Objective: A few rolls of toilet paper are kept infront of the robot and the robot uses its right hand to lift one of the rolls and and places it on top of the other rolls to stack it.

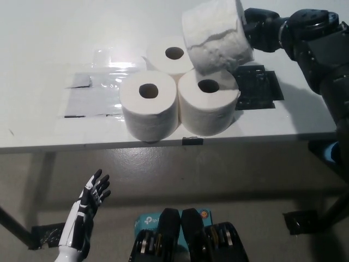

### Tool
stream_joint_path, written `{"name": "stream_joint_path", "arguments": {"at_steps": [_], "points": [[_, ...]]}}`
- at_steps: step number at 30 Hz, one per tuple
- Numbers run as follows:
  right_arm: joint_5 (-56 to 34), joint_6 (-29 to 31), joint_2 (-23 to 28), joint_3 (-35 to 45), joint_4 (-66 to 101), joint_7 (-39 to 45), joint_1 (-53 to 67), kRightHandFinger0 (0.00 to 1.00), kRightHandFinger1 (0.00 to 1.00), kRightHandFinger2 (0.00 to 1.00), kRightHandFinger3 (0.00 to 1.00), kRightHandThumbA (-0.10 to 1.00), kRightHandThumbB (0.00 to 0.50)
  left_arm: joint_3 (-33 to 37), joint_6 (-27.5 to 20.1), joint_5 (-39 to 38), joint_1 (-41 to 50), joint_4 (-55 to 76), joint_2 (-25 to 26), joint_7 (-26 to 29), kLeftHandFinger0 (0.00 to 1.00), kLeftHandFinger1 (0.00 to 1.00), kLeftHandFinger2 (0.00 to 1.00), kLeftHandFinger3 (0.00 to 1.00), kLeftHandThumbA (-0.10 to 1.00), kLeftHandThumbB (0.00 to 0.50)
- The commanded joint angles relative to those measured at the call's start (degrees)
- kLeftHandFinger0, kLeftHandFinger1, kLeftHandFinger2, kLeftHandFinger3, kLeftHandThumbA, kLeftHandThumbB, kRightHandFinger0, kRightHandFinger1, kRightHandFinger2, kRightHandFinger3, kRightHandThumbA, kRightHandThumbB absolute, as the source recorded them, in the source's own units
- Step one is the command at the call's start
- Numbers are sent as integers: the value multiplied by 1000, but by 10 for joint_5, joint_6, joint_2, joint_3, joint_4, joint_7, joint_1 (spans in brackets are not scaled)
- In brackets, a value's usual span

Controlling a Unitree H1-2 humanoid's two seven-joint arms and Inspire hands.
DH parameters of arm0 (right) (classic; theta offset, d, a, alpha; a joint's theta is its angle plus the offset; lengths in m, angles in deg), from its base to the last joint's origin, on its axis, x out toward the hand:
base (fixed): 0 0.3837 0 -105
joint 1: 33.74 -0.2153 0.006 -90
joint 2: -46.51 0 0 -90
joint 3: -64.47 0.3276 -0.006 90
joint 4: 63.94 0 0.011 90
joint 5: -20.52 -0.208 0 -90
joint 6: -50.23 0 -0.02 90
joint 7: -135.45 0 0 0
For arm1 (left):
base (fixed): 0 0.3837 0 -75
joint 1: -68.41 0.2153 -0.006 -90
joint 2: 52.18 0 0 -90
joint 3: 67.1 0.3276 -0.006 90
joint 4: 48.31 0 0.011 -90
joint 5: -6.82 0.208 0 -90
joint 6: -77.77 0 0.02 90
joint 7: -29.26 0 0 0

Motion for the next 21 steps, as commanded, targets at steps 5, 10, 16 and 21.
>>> {"name": "stream_joint_path", "arguments": {"at_steps": [5,10,16,21], "points": [[27,32,-14,-9,-1,-25,-59,0,71,497,596,532,69,3,-4,2,-9,22,5,-5,1000,1000,1000,1000,1000,165],[39,34,-22,-13,-3,-34,-61,0,3,384,474,529,66,5,-3,7,-11,23,6,-5,1000,1000,1000,1000,1000,164],[67,49,-30,-39,-2,-27,-66,0,127,544,491,616,69,6,-2,10,-14,27,5,-3,1000,1000,1000,1000,1000,169],[101,61,-35,-80,-3,-18,-73,0,144,563,427,655,73,7,5,8,-18,30,5,-5,1000,1000,1000,1000,1000,168]]}}
